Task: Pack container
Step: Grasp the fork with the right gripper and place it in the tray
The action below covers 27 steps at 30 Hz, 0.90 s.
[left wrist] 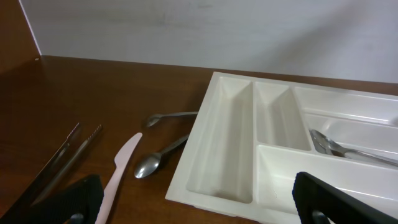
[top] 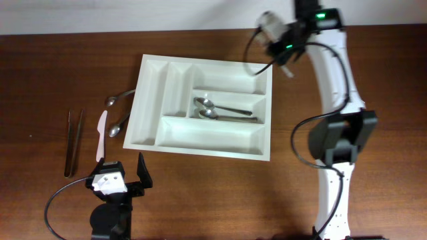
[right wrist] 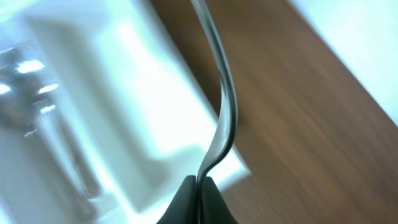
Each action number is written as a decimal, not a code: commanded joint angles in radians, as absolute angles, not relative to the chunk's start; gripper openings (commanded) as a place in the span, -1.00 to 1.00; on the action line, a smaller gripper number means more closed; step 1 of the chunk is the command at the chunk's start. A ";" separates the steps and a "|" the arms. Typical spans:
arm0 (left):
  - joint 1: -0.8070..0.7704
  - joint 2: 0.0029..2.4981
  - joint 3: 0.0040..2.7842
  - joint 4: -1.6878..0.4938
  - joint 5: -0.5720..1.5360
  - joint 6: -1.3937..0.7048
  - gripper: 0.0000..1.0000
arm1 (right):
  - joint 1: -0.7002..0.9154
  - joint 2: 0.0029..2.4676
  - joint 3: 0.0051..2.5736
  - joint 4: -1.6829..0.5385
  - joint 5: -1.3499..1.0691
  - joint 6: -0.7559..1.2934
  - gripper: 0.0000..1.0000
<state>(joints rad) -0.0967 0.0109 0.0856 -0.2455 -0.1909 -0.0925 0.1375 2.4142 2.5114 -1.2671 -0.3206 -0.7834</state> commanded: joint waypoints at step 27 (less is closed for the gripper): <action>-0.091 0.005 0.078 -0.243 -0.180 -0.073 0.98 | 0.173 2.443 2.525 -1.174 -0.309 -0.760 0.89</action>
<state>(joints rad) -0.0967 0.0109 0.0856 -0.2455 -0.1909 -0.0925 0.2379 2.5122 2.4954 -1.1732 -0.3420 -0.9138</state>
